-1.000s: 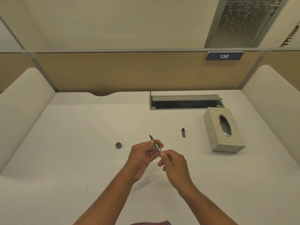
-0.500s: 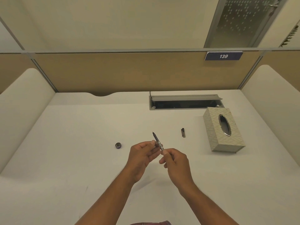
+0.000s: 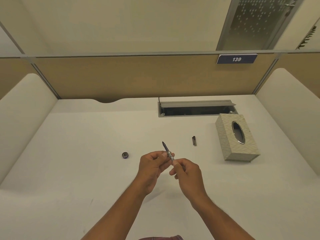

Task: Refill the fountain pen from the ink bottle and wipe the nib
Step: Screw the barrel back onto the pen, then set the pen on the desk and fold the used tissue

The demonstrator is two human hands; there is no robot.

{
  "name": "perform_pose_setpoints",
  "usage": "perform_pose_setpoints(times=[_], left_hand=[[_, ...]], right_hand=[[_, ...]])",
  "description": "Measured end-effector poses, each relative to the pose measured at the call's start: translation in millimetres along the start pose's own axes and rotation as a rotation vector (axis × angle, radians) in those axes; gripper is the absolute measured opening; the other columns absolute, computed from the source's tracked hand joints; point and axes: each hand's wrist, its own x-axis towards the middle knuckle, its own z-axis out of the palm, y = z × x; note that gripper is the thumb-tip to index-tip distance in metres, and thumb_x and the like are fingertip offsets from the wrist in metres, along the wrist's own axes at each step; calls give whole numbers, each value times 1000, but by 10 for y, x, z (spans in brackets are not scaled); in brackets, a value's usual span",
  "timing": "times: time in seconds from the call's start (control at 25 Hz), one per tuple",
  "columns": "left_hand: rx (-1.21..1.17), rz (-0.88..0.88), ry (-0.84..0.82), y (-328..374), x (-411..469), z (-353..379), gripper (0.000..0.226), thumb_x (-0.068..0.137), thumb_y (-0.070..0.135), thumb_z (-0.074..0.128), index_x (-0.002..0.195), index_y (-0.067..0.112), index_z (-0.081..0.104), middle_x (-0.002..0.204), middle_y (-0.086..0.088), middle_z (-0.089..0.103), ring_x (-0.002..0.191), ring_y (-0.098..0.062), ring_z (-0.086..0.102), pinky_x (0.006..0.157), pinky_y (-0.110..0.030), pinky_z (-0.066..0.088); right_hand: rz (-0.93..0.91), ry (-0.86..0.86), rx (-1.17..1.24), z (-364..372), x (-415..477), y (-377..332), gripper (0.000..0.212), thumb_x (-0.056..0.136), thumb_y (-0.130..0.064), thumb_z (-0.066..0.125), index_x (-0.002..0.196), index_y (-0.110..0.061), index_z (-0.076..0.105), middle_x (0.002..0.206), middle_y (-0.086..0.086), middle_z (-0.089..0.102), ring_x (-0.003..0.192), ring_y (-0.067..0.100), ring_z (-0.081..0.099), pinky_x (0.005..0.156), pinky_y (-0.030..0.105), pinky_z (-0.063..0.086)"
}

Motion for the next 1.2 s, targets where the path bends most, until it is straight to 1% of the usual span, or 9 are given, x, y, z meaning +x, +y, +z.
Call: perform_pose_setpoints(times=[0.16,0.28,0.4,0.48,0.56,0.68,0.84,1.08,1.2], left_hand=[[17,-11,11,-80,-4,59,21,107,6,64,105,-6,81,114,-22,83,114,-34,80,113,-48,57],[33,-27,40,-137,-19,74,20,107,7,64,107,-6,79,113,-21,84,114,-31,81,110,-48,59],[7,-61,40,-212,-43,70,18,107,6,64,109,-8,76,113,-22,83,113,-31,81,108,-49,60],[13,-83,34,-262,-53,64,18,107,6,64,110,-9,75,114,-22,83,114,-31,81,109,-49,59],[22,-103,33,-303,-60,51,18,107,6,64,111,-9,74,115,-21,83,114,-31,81,109,-50,59],[25,-132,24,-340,-70,19,17,107,6,64,111,-9,72,118,-21,82,116,-31,80,110,-52,59],[42,-156,15,-365,-50,-15,17,107,6,64,110,-8,72,119,-20,82,118,-32,79,111,-52,58],[36,-190,26,-386,5,-16,17,107,4,63,112,-10,70,120,-21,82,118,-32,79,110,-50,58],[20,-203,28,-382,27,-10,14,107,3,62,109,-9,70,121,-20,82,118,-32,79,110,-50,58]], right_hand=[[20,19,59,-56,6,41,22,104,-22,56,88,-21,72,77,1,77,68,11,66,67,24,53],[32,94,46,-120,86,140,17,103,-26,58,91,-23,70,77,-3,77,72,10,69,69,24,53],[70,178,-71,-172,261,373,12,101,-31,60,94,-24,67,80,-8,77,78,9,70,73,32,55],[108,228,-187,-186,409,552,12,98,-34,61,91,-26,67,85,-11,75,83,14,70,81,39,56],[144,271,-312,-182,561,702,14,97,-35,61,90,-26,68,89,-10,72,86,19,68,85,42,54],[188,318,-484,-170,789,879,19,98,-37,57,94,-25,71,96,-3,70,93,24,66,85,39,45],[180,320,-679,-137,1002,1001,24,100,-39,53,99,-26,73,99,-2,70,97,24,66,80,38,34],[92,278,-942,-99,1098,1070,29,103,-40,48,103,-24,72,97,-2,69,92,23,65,74,37,32],[79,253,-954,-96,1107,1106,27,101,-39,50,101,-23,70,94,-2,69,90,23,65,73,36,31]])
